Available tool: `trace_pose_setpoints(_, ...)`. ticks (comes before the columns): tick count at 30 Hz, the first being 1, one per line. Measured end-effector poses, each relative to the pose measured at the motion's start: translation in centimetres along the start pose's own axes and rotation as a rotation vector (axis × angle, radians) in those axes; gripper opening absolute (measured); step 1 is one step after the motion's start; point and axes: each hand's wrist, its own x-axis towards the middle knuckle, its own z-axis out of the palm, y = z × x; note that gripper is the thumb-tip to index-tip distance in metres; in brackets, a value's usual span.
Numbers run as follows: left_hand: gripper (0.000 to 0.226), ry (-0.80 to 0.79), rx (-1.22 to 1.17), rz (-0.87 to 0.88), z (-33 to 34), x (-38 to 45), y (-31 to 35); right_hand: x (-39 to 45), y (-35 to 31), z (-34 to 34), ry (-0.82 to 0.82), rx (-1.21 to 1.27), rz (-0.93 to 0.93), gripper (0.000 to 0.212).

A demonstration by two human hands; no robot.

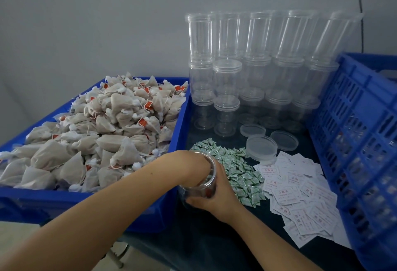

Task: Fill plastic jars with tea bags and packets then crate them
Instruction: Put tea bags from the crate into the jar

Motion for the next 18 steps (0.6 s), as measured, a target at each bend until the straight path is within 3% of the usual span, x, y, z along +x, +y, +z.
trace_pose_setpoints(4, 0.025, -0.019, -0.117, 0.064, -0.4, -0.6, -0.6, 0.0, 0.1, 0.0, -0.022, 0.028, 0.003, 0.105)
trace_pose_setpoints(8, 0.018, 0.298, -0.447, 0.077, -2.2, -3.8, -4.1, -0.2, -0.4, -0.1, -0.021, 0.029, 0.004, 0.096)
trace_pose_setpoints(13, 0.014, 0.814, -0.575, -0.245, -0.8, -4.6, -10.3, -0.5, -1.0, -0.1, -0.031, 0.070, 0.016, 0.088)
trace_pose_setpoints(18, 0.042, 0.810, -0.358, -0.521, 3.3, -1.5, -13.1, -0.6, -1.1, -0.2, -0.043, 0.061, 0.013, 0.093)
